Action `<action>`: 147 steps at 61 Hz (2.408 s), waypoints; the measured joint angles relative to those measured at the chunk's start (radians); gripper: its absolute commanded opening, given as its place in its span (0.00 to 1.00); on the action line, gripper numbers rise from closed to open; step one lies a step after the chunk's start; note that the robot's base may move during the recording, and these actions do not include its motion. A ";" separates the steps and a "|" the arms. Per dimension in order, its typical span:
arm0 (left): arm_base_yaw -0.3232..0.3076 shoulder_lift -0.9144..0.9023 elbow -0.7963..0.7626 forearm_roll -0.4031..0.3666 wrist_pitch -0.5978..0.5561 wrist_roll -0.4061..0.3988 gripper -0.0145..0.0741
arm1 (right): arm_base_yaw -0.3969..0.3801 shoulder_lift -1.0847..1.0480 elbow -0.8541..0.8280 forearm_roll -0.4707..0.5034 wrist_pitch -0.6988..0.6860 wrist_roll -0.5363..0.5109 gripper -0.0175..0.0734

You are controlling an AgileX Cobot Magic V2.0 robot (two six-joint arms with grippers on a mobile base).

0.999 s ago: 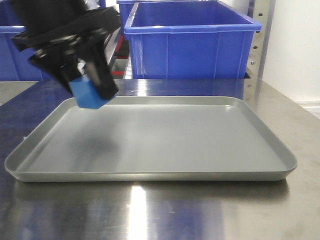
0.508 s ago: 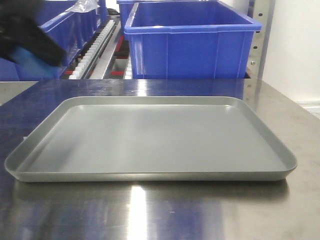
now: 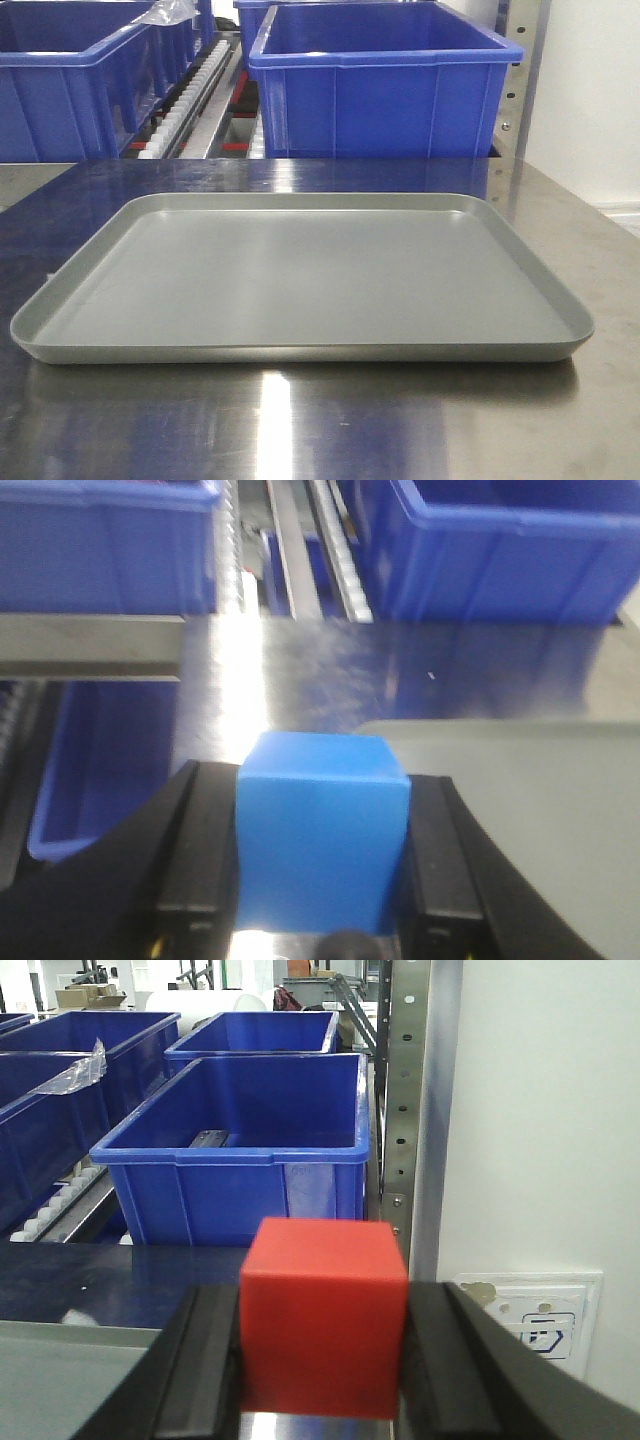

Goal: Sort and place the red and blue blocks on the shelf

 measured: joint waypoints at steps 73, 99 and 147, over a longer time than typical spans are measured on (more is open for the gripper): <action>0.139 -0.189 0.107 0.034 -0.140 0.003 0.32 | 0.000 0.000 0.000 0.000 0.000 0.000 0.26; 0.156 -0.189 0.109 0.038 -0.142 0.005 0.32 | 0.000 0.000 0.000 0.000 0.000 0.000 0.26; 0.156 -0.189 0.109 0.038 -0.146 0.007 0.32 | 0.000 0.000 0.000 0.000 0.000 0.000 0.26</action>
